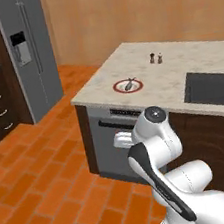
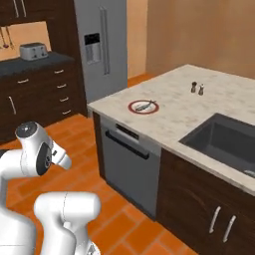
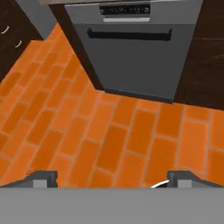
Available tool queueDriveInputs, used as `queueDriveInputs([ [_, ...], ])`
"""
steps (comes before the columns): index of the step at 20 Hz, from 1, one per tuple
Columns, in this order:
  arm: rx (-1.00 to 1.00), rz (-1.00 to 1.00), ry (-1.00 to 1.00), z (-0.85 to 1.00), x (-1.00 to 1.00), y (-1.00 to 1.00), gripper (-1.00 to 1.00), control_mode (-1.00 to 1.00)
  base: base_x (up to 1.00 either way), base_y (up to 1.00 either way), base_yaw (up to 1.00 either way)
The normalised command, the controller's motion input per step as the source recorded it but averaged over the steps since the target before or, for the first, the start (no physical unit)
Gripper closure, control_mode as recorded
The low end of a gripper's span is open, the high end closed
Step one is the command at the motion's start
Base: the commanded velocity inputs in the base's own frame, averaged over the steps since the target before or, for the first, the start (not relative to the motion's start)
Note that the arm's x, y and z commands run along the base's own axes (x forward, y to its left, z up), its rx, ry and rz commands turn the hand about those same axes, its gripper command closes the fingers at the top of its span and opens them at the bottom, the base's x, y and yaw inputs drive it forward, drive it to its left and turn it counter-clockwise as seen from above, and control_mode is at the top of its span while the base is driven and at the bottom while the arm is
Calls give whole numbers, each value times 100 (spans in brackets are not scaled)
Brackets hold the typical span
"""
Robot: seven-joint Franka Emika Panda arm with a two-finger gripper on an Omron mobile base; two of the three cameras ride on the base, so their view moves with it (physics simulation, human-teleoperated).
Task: Pick up the knife from the drawer and place it on the cutting board. Then place the meat from the plate to the cutting board.
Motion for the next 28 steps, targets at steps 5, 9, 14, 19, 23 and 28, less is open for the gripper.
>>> queueDriveInputs([
  [5, 0, 0, 0, 0, 0, 0, -100, 100, 78, 65, -73],
  [9, 0, 0, 0, 0, 0, 0, -100, 100, 77, 60, -75],
  [14, 0, 0, 0, 0, 0, 0, -100, 100, 90, 60, -73],
  [19, 0, 0, 0, 0, 0, 0, -100, 100, 95, 46, -33],
  [23, 0, 0, 0, 0, 0, 0, -100, 100, 90, 36, -7],
  [28, -2, 7, 8, 0, 38, 33, -100, -100, 25, 21, 0],
])
